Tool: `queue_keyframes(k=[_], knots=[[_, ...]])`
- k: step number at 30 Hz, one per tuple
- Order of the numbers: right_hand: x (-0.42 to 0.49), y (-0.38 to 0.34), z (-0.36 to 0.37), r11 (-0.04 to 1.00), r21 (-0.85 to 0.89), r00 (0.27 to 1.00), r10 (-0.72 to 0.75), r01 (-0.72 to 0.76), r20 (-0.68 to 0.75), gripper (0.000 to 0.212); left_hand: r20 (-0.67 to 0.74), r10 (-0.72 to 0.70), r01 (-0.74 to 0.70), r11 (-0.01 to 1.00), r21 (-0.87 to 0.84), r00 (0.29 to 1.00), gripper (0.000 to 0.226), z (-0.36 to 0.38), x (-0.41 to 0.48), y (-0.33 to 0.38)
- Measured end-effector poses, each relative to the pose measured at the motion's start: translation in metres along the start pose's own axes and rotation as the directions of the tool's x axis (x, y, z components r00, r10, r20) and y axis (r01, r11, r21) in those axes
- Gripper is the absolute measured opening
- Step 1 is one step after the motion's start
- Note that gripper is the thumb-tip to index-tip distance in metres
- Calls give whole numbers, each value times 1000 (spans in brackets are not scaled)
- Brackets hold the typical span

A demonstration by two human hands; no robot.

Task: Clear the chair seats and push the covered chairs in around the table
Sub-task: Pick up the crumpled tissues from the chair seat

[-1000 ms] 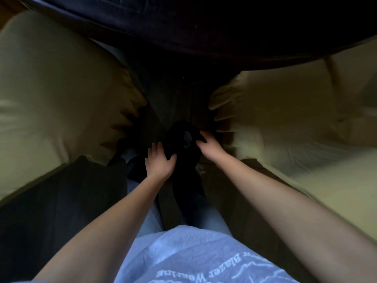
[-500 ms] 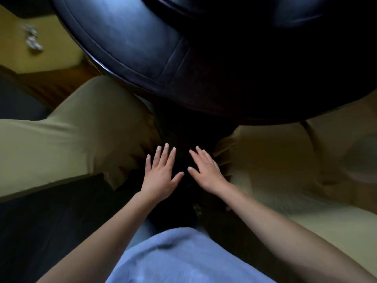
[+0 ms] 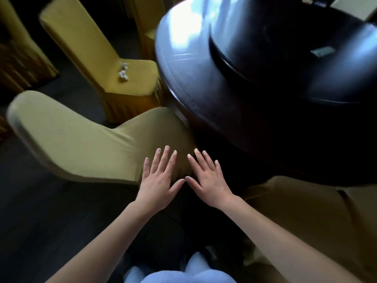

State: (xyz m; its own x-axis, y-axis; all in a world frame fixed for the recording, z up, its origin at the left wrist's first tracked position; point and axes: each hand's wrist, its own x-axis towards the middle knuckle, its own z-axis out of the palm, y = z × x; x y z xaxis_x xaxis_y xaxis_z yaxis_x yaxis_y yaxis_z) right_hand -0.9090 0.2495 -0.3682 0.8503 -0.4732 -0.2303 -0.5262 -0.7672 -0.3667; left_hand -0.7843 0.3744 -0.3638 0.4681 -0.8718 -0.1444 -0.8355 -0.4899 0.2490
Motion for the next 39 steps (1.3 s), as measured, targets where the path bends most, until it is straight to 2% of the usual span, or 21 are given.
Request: queue_keyframes(k=[3, 8, 13, 18, 21, 23, 27, 30, 36, 39], knots=[[20, -64, 3, 998, -30, 998, -54, 53, -22, 78, -51, 6, -4, 999, 42, 999, 83, -44, -25, -57], [60, -171, 0, 984, -50, 983, -173, 170, -66, 70, -159, -79, 93, 992, 84, 984, 82, -120, -69, -172], [116, -292, -2, 948, -63, 944, -316, 312, -91, 71, -234, -260, 276, 961, 38, 937, 83, -161, -119, -269], [159, -390, 7, 875, -55, 867, -485, 481, -117, 71, -256, -435, 451, 893, 4, 863, 82, -176, -160, -341], [189, -406, 18, 863, -81, 857, -504, 498, -108, 71, -238, -486, 485, 872, -64, 841, 81, -181, -145, -370], [212, -404, 24, 880, -84, 877, -474, 468, -74, 71, -214, -468, 461, 883, -85, 857, 81, -179, -121, -381], [266, -399, 32, 922, -41, 921, -387, 385, -45, 71, -150, -390, 388, 921, -45, 908, 81, -179, -55, -412], [313, -403, 30, 938, -38, 938, -346, 345, -26, 67, -138, -387, 386, 922, -30, 912, 81, -193, -7, -439], [395, -424, 16, 927, 4, 924, -373, 374, -81, 67, -117, -315, 319, 948, 16, 942, 80, -233, 74, -483], [420, -424, 10, 943, 43, 942, -325, 329, -85, 71, -91, -305, 306, 952, 1, 948, 80, -248, 109, -501]])
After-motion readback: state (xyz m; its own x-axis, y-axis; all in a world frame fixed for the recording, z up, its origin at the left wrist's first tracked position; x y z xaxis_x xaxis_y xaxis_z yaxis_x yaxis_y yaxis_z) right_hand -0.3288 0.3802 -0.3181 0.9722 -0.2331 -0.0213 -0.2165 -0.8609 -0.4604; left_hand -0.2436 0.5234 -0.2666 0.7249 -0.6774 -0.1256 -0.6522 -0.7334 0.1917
